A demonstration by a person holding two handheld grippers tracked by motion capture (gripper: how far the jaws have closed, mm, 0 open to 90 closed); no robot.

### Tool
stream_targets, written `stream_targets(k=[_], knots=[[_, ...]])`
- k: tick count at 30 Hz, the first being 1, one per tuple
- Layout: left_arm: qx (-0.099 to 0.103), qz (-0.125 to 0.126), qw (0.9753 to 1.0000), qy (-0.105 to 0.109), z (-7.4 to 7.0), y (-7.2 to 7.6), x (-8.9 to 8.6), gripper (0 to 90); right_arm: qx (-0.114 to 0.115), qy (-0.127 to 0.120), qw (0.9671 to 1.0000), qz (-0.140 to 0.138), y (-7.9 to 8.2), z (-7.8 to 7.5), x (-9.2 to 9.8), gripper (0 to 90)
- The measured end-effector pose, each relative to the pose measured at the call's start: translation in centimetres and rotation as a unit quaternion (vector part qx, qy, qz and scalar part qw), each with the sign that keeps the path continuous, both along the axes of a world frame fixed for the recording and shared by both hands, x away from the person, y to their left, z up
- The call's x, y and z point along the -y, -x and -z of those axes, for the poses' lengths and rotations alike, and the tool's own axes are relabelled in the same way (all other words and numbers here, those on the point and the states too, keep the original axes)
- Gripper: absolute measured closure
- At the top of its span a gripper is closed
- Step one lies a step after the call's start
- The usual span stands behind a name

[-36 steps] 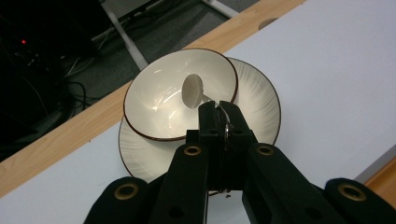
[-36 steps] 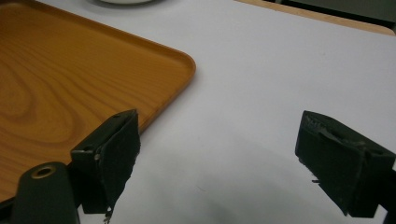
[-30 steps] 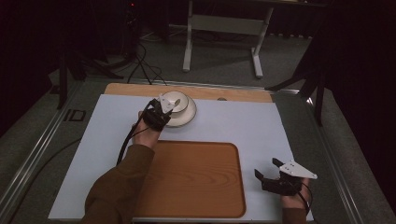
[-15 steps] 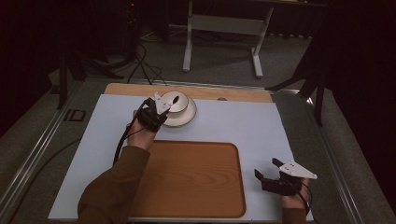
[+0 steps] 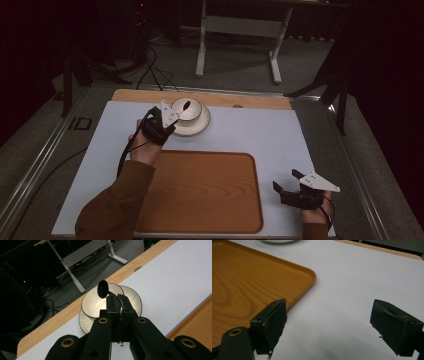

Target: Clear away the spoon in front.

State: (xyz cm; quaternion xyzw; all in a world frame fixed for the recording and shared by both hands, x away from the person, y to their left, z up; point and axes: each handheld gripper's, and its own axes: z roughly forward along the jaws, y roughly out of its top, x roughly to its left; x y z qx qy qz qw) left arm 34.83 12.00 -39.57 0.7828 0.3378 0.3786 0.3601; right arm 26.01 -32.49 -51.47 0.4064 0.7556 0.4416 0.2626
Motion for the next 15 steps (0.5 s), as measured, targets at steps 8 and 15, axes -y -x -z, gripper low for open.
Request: stream_targets(k=[8, 15], knots=[[0.012, 0.003, 0.9999, -0.007, -0.7, 1.4, -0.5, 89.3, 0.000, 0.000, 1.0000, 0.000, 0.0, 0.0, 0.0, 13.8], [0.018, 0.000, 0.9998, -0.009, -0.7, 2.5, -1.3, 89.3, 0.001, 0.000, 1.0000, 0.000, 0.0, 0.0, 0.0, 13.8]])
